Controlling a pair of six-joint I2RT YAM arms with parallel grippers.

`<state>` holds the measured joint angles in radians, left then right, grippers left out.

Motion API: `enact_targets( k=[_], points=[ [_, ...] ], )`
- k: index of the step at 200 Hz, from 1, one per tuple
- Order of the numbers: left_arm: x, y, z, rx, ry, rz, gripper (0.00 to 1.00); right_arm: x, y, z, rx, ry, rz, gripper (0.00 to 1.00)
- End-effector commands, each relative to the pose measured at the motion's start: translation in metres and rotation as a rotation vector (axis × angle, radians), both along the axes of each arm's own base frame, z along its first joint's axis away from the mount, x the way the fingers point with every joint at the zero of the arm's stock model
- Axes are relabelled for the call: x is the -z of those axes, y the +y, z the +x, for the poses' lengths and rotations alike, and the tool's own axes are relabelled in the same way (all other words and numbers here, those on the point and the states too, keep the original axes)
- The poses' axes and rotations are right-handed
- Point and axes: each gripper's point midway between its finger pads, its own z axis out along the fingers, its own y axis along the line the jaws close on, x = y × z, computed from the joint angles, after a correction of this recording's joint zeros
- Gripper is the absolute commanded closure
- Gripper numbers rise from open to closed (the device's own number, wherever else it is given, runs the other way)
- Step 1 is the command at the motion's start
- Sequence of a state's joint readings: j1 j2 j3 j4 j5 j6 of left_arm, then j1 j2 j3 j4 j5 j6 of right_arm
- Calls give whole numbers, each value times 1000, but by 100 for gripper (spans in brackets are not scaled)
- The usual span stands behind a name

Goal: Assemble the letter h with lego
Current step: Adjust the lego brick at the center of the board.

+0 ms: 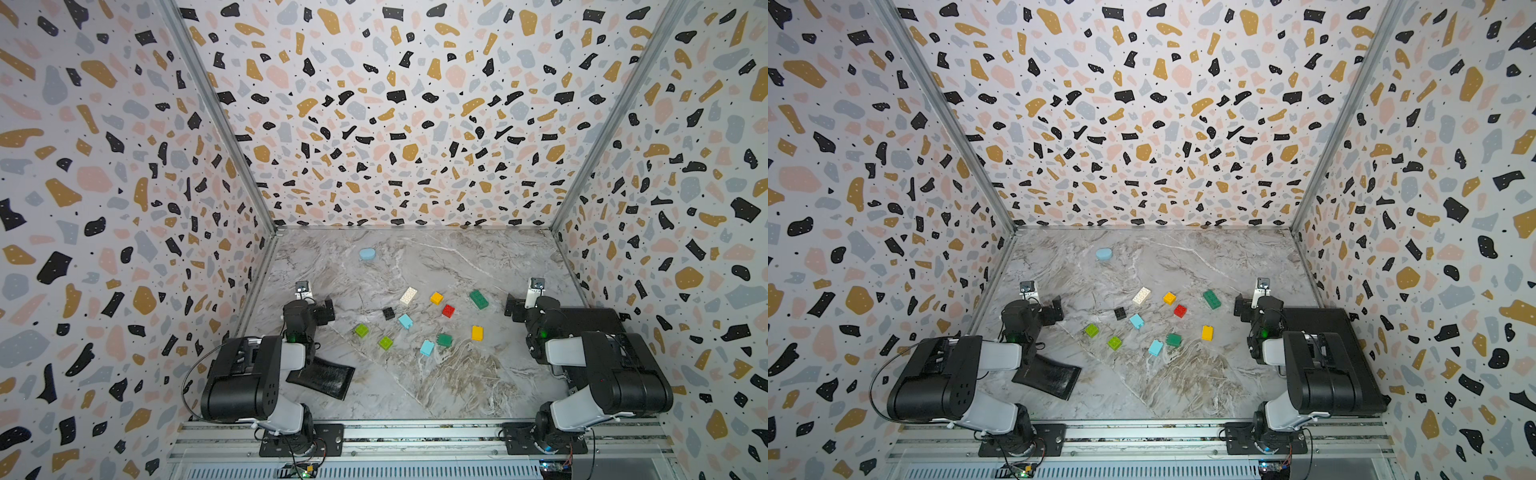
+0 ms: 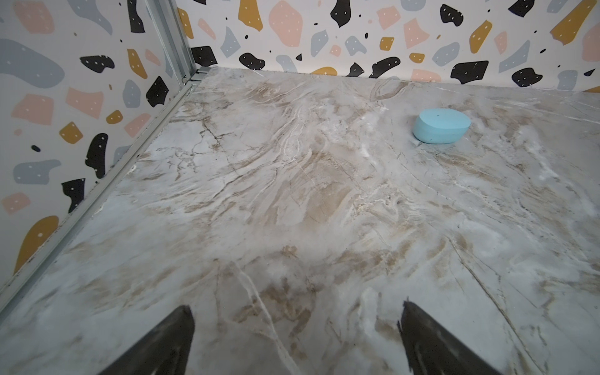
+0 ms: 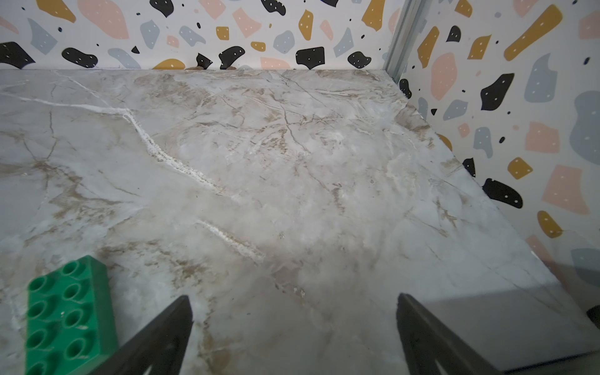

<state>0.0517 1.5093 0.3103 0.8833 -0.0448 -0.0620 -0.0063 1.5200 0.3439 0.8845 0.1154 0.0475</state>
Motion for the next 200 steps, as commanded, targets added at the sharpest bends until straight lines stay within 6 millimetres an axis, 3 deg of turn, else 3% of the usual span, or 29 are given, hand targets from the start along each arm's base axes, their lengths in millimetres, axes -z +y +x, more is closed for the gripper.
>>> enact_targets(
  k=[1,19,31,43,58,71,83,104,128,160,186,200],
  points=[
    [-9,6,2,-24,-33,12,1,-4,3,2,-19,-11,-5,0],
    [-30,16,-4,-88,-75,16,1,-13,11,1,-59,-35,-19,0],
    [-43,25,-7,-146,-34,19,1,-32,8,-5,-31,-57,-30,0],
    [-75,29,-3,-169,-38,21,1,-60,7,-10,-23,-71,-22,0],
    [-122,24,5,-146,-124,-12,1,-107,12,-15,-5,-160,122,0],
    [-161,22,6,-168,-179,-104,1,-134,22,-20,-27,-214,265,0],
    [-172,23,0,-232,-157,-247,1,-147,29,-23,-28,-230,396,0],
    [-171,33,-28,-387,-206,-474,1,-150,56,-26,-138,-129,510,0],
    [-174,27,-49,-355,-336,-527,1,-155,85,-25,-274,-114,676,0],
    [-184,12,-46,-313,-275,-479,1,-148,97,-20,-328,-117,925,0],
    [-180,-27,-30,-176,-183,-475,1,-139,119,-8,-407,5,973,0],
    [-170,-71,-17,-32,-14,-430,1,-126,137,-10,-399,87,862,0]
  ],
)
